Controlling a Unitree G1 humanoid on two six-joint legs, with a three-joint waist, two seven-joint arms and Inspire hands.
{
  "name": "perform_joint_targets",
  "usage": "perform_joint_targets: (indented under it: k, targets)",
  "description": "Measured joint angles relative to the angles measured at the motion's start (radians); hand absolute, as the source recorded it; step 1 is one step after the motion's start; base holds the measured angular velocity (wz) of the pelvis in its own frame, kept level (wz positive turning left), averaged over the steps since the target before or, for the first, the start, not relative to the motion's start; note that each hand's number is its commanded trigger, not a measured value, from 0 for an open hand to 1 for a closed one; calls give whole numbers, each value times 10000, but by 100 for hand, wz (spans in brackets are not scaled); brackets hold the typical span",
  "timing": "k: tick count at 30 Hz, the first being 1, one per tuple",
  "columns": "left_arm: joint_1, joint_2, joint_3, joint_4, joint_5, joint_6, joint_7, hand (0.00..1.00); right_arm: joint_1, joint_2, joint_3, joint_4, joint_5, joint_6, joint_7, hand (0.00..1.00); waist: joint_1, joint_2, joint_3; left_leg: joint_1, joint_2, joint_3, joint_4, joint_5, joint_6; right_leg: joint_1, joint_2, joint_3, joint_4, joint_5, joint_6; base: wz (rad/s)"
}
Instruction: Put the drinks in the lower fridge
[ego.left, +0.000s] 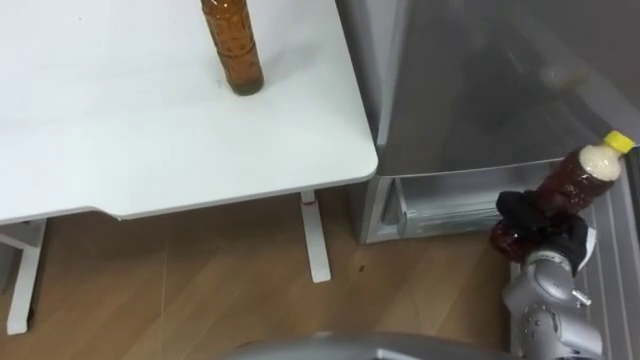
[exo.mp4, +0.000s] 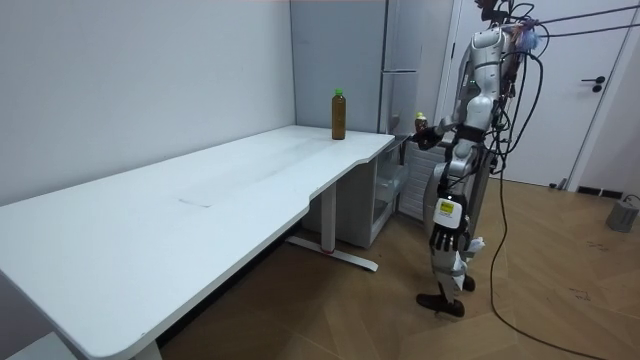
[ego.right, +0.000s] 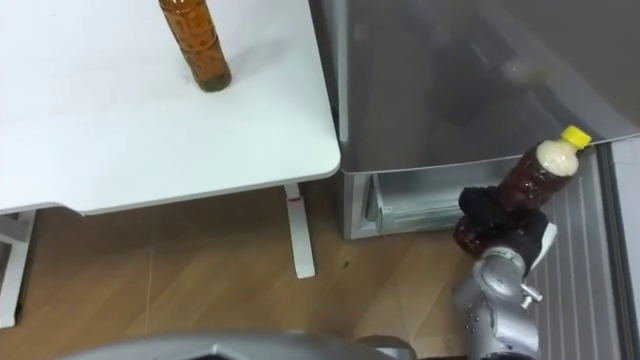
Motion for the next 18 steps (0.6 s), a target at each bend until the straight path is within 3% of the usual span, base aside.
perform_joint_targets:
  k: [9, 18]
  targets:
    - [120, -16, 509, -169, 840, 29, -575, 0, -373, -68, 12, 492, 1338, -20, 1718, 100, -7, 38, -29, 7, 3, -21, 53, -1, 1, 79, -8, -2, 0, 0, -1, 0]
    - [669, -70, 775, -541, 1244, 376, -692, 0, -459, -136, 17, 1137, 5519, -3, 2878, 100, 239, -85, -19, 189, -4, -35, 96, 0, 2, 225, -8, 6, -30, -14, -4, 0]
